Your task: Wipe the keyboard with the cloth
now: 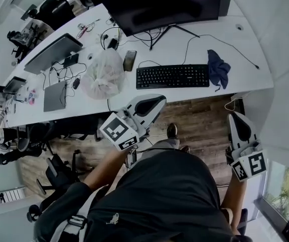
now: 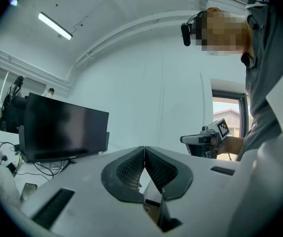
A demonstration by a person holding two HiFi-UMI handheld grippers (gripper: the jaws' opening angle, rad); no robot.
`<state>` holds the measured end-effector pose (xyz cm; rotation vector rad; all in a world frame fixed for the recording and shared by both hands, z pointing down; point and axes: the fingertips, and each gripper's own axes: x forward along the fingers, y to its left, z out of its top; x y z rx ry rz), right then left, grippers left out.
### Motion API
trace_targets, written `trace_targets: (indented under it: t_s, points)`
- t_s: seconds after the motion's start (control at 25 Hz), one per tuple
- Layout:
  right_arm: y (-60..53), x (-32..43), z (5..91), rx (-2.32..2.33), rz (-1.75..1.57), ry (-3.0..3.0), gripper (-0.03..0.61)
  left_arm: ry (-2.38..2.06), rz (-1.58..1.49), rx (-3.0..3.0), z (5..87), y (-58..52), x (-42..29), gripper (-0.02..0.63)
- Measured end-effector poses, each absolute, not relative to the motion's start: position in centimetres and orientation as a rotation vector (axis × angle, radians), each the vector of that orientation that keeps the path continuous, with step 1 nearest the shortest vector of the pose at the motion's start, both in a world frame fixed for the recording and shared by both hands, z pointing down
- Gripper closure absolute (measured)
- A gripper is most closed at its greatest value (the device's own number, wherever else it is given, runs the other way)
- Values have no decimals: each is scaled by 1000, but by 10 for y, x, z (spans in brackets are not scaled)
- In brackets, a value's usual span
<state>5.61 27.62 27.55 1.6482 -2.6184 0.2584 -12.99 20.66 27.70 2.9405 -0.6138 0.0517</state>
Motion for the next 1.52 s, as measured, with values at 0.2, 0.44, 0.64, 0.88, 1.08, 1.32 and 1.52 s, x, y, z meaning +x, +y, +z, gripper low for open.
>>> trace_targets:
  t_s: [0.2,0.44,0.64,0.88,1.08,1.32,1.52]
  points:
    - [240,67,262,1717,227,-2537,569,-497,-14,2954,279,160,-101,609]
    - [198,90,255,1834,224,-2432,569,-365,-15,3017,280,112,-64,609]
    - [168,105,269,1816,294,-2412,569,-260,125,3036,304,86,-30,609]
    - [125,155,289,1747,366,-2488,569,-311,263,2999,332,57,26,609]
    - [91,189,298,1588,391,-2595,569,-455,291,2949,338,44,67,609]
    - [62,210,305,1472,417,-2668,569,-531,366,2916,355,29,100,609]
    - [62,226,310,1397,453,-2690,569,-437,580,2817,410,30,137,604]
